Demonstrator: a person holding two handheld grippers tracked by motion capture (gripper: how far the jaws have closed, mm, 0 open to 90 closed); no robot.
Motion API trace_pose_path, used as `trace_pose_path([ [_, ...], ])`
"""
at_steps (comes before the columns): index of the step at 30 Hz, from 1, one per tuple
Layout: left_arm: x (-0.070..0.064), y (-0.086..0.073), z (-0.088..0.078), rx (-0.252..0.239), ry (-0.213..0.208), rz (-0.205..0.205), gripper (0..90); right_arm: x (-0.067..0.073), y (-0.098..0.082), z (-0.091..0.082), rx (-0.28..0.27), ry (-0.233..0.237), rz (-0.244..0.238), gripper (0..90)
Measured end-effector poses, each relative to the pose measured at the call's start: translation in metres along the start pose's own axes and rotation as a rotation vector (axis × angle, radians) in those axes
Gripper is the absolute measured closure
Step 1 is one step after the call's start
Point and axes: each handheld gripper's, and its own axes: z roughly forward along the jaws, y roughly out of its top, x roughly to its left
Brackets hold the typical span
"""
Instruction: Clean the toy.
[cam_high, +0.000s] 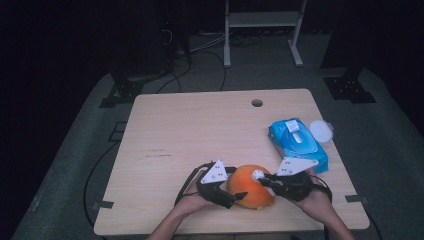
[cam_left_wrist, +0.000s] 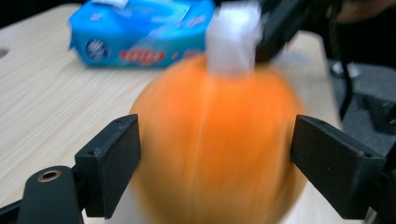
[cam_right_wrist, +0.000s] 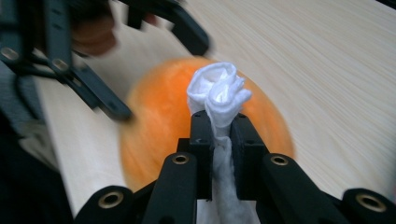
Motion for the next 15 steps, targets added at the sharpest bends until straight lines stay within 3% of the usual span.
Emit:
trace_pose_path([
  [2, -0.002, -0.001, 0.003, 0.029, 0.007, 0.032, 15.6, 0.009, 0.005, 0.005, 0.002, 0.02, -0.039, 80.2],
  [4, 0.001, -0.005, 0.001, 0.031, 0.011, 0.024, 20.5, 0.013, 0.007, 0.008, 0.017, 0.017, -0.064, 80.0],
  [7, 0.005, -0.009, -0.002, 0.041, 0.023, -0.008, 26.3, 0.007, 0.004, 0.006, 0.02, 0.013, -0.047, 80.1],
  [13, 0.015, -0.014, -0.006, 0.041, 0.035, -0.063, 28.5, -0.01, -0.007, -0.003, 0.039, -0.028, 0.002, 80.0],
  [15, 0.014, -0.011, -0.005, 0.03, 0.04, -0.041, 25.0, -0.01, -0.007, -0.003, 0.034, -0.029, 0.001, 80.1],
])
